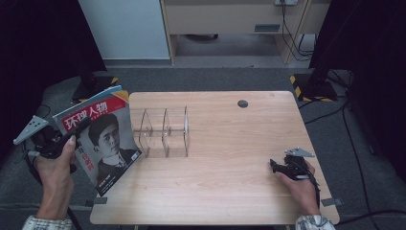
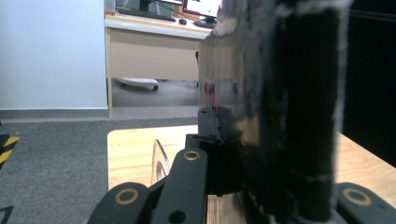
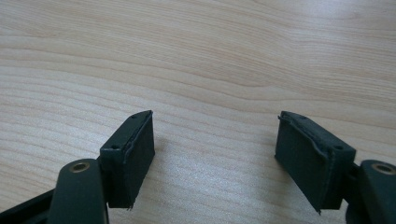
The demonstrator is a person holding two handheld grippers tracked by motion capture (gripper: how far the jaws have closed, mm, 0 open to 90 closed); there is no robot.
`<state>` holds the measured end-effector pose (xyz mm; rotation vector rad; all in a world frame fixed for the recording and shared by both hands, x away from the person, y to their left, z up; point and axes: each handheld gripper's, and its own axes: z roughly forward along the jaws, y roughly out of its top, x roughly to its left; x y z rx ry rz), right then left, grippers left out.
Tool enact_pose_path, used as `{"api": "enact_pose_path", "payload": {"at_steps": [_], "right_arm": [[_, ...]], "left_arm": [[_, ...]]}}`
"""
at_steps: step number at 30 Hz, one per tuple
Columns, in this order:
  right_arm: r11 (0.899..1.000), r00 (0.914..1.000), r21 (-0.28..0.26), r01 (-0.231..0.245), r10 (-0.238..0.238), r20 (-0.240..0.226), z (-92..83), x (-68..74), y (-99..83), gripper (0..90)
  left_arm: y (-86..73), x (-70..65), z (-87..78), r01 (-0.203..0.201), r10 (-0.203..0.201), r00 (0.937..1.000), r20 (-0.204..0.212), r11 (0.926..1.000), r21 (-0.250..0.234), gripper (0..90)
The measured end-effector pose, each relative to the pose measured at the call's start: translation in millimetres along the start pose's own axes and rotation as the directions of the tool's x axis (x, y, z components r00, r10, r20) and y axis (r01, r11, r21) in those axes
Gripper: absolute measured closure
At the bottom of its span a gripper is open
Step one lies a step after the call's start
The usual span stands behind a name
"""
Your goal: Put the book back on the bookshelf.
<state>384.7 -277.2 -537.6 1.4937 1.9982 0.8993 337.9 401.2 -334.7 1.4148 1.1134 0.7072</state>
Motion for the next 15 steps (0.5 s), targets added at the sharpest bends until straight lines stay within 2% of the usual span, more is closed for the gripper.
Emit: {"api": "enact_pose_path", "payload": {"at_steps": [8, 15], "right_arm": [[1.000, 1.0000, 0.003, 0.002, -0.002, -0.003, 0.0, -0.4, 0.4, 28.3], [1.000, 1.0000, 0.003, 0.002, -0.002, -0.003, 0.0, -0.3, 0.3, 28.2]], "left_arm": [[-0.5, -0.3, 21.2, -0.018, 0.017, 0.9995, -0.028, 0.9992, -0.036, 86.7], [-2.8, -1.7, 39.3, -0.040, 0.038, 0.9981, -0.047, 0.9983, -0.043, 86.7]]}}
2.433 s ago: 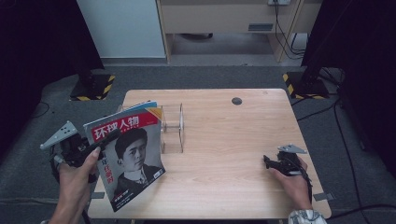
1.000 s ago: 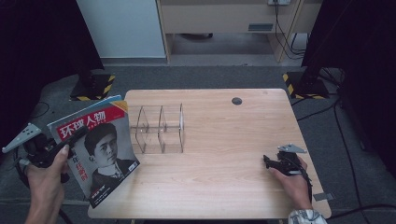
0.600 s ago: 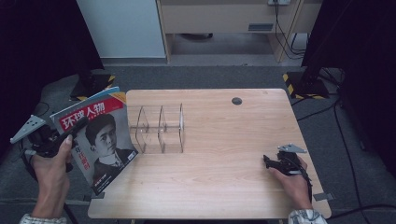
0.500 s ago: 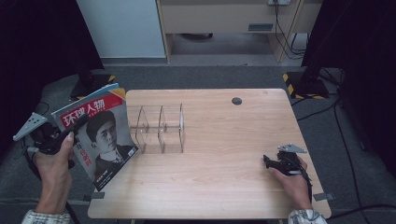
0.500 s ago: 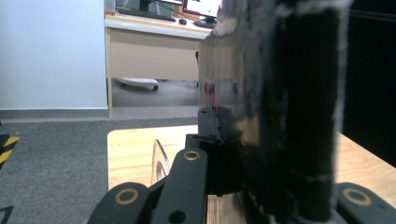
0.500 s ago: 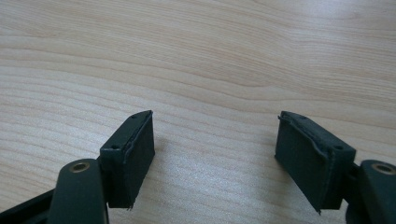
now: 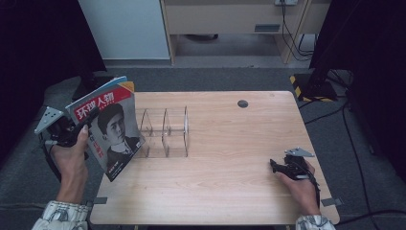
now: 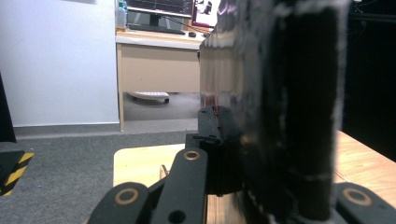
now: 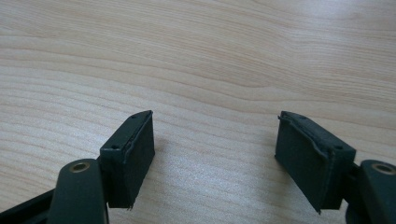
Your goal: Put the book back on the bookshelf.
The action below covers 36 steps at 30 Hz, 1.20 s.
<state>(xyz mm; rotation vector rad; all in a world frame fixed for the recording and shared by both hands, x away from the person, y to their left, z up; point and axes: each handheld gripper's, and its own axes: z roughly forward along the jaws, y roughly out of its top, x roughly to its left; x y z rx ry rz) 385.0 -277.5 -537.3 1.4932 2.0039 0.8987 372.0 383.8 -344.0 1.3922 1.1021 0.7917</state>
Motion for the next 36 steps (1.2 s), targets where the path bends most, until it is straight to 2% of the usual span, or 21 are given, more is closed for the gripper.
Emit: {"api": "enact_pose_path", "payload": {"at_steps": [10, 17, 23, 36], "right_arm": [[1.000, 1.0000, 0.000, -0.002, 0.002, -0.001, 0.0, 0.2, 0.0, 28.2], [1.000, 1.0000, 0.001, -0.002, 0.002, -0.001, 0.0, 0.1, 0.0, 28.2], [1.000, 1.0000, 0.000, -0.002, 0.002, -0.001, 0.0, 0.1, 0.0, 28.3], [1.000, 1.0000, 0.000, 0.001, -0.001, -0.001, 0.1, -0.1, 0.0, 28.3]], "left_arm": [[-5.7, 0.0, 18.8, -0.018, 0.018, 0.9998, -0.007, 0.9998, -0.006, 86.7], [-6.6, 4.0, 20.5, -0.014, 0.014, 0.9999, -0.009, 0.9995, -0.029, 86.7], [-9.2, 8.1, 22.3, -0.010, 0.010, 0.9998, -0.016, 0.9995, -0.029, 86.7], [-14.2, 7.4, 32.3, -0.009, 0.008, 0.9999, -0.015, 0.9988, -0.048, 86.7]]}}
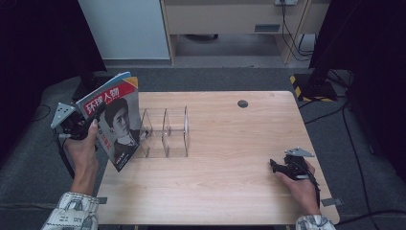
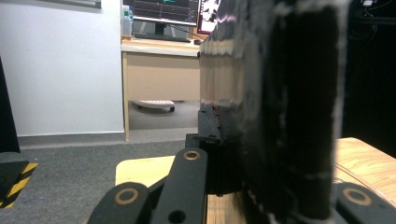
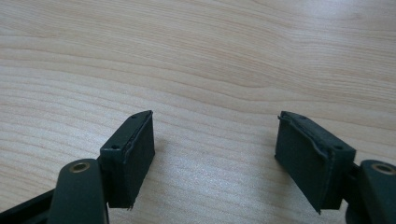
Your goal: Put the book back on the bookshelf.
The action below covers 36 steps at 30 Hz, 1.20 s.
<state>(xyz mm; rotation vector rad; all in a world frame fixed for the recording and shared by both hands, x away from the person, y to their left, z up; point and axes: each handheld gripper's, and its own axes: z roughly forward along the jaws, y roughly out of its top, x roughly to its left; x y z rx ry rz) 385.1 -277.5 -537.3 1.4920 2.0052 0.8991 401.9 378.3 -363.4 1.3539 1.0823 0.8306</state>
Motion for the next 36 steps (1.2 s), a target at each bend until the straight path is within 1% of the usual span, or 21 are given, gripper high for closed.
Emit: {"api": "enact_pose_path", "payload": {"at_steps": [8, 18, 24, 29, 36], "right_arm": [[1.000, 1.0000, 0.000, 0.000, 0.000, 0.000, 0.0, 0.0, 0.0, 28.3], [1.000, 1.0000, 0.000, -0.001, 0.001, -0.001, 0.0, 0.0, -0.1, 28.3], [1.000, 1.0000, 0.000, -0.002, 0.002, -0.001, 0.0, 0.2, 0.0, 28.3], [1.000, 1.0000, 0.000, -0.001, 0.001, -0.001, -0.1, 0.2, -0.1, 28.3], [1.000, 1.0000, -0.002, -0.001, 0.001, 0.001, 0.0, 0.3, -0.2, 28.3]], "left_arm": [[-5.7, -3.0, 3.1, -0.001, 0.001, 0.9999, 0.017, 0.9998, -0.021, 86.6], [-12.2, -0.8, 1.7, 0.017, -0.016, 0.9997, 0.020, 0.9989, -0.044, 86.6], [-17.4, -1.2, 1.1, 0.019, -0.017, 0.9995, 0.028, 0.9981, -0.059, 86.6], [-23.1, -2.0, 1.9, 0.022, -0.020, 0.9995, 0.024, 0.9979, -0.061, 86.6], [-26.1, -4.1, 0.2, 0.023, -0.022, 0.9995, 0.025, 0.9972, -0.071, 86.6]]}}
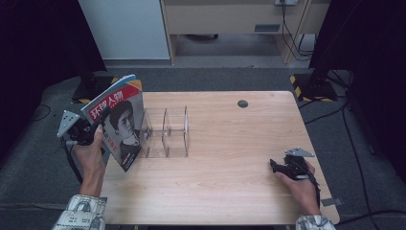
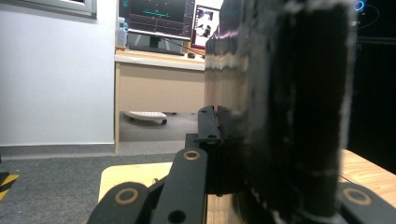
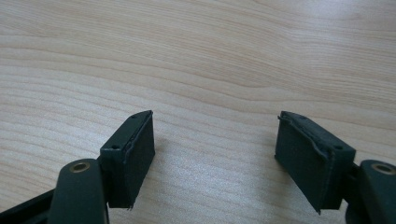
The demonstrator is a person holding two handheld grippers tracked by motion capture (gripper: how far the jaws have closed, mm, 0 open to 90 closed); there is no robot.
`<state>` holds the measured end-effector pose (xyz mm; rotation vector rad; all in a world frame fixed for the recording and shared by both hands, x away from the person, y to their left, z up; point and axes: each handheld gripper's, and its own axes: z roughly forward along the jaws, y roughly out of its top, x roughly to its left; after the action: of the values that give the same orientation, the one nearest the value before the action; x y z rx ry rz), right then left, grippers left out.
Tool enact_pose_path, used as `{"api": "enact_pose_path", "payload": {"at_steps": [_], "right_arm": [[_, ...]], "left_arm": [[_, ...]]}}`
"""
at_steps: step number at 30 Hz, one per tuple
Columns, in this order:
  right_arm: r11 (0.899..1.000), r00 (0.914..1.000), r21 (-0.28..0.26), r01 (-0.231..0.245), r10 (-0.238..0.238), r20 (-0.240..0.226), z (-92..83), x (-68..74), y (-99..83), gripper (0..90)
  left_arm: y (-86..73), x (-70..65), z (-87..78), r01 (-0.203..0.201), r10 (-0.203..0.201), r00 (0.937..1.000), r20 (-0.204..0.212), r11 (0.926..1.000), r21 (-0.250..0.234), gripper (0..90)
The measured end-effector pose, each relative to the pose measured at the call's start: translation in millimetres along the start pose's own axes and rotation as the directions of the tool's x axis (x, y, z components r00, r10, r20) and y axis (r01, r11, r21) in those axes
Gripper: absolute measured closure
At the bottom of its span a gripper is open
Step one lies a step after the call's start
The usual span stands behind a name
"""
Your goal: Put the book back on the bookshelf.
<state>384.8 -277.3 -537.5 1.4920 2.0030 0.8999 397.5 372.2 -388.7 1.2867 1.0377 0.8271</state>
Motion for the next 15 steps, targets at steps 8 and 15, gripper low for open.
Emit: {"api": "enact_pose_path", "payload": {"at_steps": [8, 15], "right_arm": [[1.000, 1.0000, -0.001, 0.003, -0.003, -0.002, -0.3, 0.0, -0.2, 28.3], [1.000, 1.0000, -0.002, 0.001, -0.001, -0.002, -0.3, 0.2, -0.4, 28.2]], "left_arm": [[-3.6, -2.0, -4.3, 0.007, -0.007, 0.9999, -0.015, 0.9999, -0.009, 86.4], [-7.9, -0.4, -9.9, 0.027, -0.027, 0.9992, -0.029, 0.9996, -0.012, 85.5]]}}
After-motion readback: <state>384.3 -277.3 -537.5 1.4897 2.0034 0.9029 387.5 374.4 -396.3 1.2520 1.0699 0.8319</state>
